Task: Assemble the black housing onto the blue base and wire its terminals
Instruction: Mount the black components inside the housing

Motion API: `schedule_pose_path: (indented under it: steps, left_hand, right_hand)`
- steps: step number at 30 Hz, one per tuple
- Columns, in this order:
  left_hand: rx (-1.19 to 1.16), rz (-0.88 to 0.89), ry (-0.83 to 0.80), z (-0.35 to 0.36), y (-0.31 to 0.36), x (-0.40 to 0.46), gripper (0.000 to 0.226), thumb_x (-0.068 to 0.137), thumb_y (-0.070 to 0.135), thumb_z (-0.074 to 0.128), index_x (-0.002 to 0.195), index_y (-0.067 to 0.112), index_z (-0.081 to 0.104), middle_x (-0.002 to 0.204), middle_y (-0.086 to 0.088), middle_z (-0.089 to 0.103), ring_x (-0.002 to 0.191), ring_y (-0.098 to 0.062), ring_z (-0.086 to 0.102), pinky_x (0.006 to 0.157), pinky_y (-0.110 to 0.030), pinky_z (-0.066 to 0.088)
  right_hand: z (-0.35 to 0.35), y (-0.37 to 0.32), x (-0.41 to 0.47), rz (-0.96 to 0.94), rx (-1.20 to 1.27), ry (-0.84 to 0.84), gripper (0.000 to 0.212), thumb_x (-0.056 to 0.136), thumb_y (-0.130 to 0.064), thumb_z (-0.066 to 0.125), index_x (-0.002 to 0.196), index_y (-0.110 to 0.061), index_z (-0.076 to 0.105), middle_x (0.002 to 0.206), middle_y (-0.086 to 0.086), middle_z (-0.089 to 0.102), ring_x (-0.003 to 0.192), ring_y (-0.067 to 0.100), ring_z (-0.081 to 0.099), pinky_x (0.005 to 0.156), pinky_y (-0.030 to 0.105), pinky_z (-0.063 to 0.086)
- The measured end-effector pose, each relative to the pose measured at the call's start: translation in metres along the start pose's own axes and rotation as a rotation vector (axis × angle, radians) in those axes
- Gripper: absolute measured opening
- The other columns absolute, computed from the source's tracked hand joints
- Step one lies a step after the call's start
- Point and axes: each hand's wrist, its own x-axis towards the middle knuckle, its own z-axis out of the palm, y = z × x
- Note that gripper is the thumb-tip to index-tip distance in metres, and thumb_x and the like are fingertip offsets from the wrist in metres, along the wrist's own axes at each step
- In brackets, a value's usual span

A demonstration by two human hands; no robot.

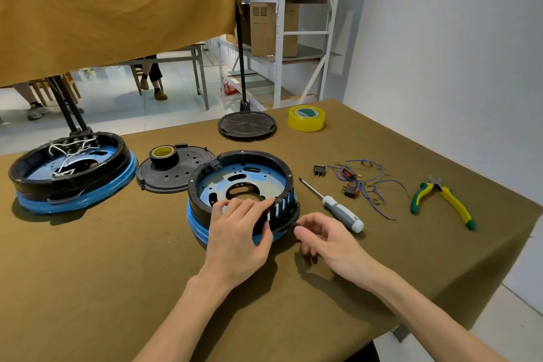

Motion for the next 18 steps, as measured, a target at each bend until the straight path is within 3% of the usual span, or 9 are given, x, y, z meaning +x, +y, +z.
schedule_pose_path:
  steps: [3, 6, 10, 13, 18]
  left_hand:
    - [-0.078, -0.005, 0.022, -0.001, 0.001, -0.001, 0.046, 0.088, 0.036, 0.063, 0.134, 0.032, 0.064, 0.129, 0.01, 0.062, 0.117, -0.003, 0.055, 0.107, -0.028, 0.03]
    - [-0.17, -0.006, 0.065, -0.002, 0.004, -0.001, 0.045, 0.088, 0.039, 0.065, 0.133, 0.033, 0.065, 0.136, 0.01, 0.055, 0.12, -0.003, 0.051, 0.106, -0.033, 0.031]
    - [-0.191, 0.039, 0.057, -0.004, 0.005, 0.0, 0.047, 0.091, 0.054, 0.063, 0.133, 0.034, 0.066, 0.136, 0.013, 0.058, 0.129, -0.009, 0.048, 0.108, -0.043, 0.03]
    - [-0.183, 0.071, 0.04, -0.002, 0.01, 0.0, 0.052, 0.091, 0.06, 0.063, 0.135, 0.034, 0.065, 0.135, 0.016, 0.06, 0.129, -0.013, 0.048, 0.109, -0.043, 0.031]
    - [-0.254, 0.034, 0.068, 0.0, 0.014, 0.001, 0.038, 0.088, 0.053, 0.07, 0.122, 0.035, 0.071, 0.124, 0.02, 0.065, 0.124, -0.008, 0.05, 0.108, -0.039, 0.03]
  right_hand:
    - [0.003, -0.007, 0.01, 0.149, 0.49, -0.126, 0.034, 0.098, -0.035, 0.066, 0.119, -0.009, 0.07, 0.088, 0.002, 0.066, 0.075, 0.012, 0.058, 0.071, 0.028, 0.051]
    - [0.003, -0.012, 0.017, 0.258, 0.962, -0.212, 0.047, 0.083, -0.034, 0.084, 0.115, -0.001, 0.074, 0.092, 0.011, 0.066, 0.072, 0.017, 0.057, 0.07, 0.032, 0.053]
    - [0.002, -0.015, 0.019, 0.242, 0.987, -0.25, 0.068, 0.071, -0.034, 0.095, 0.126, -0.002, 0.071, 0.109, 0.017, 0.07, 0.09, 0.023, 0.066, 0.083, 0.034, 0.058]
    - [0.004, -0.018, 0.016, 0.242, 0.929, -0.258, 0.048, 0.083, -0.033, 0.084, 0.121, -0.006, 0.075, 0.129, 0.021, 0.069, 0.122, 0.031, 0.066, 0.099, 0.038, 0.056]
    - [0.009, -0.02, 0.012, 0.286, 0.823, -0.192, 0.033, 0.093, -0.03, 0.071, 0.117, -0.007, 0.077, 0.134, 0.023, 0.066, 0.132, 0.035, 0.058, 0.116, 0.053, 0.041]
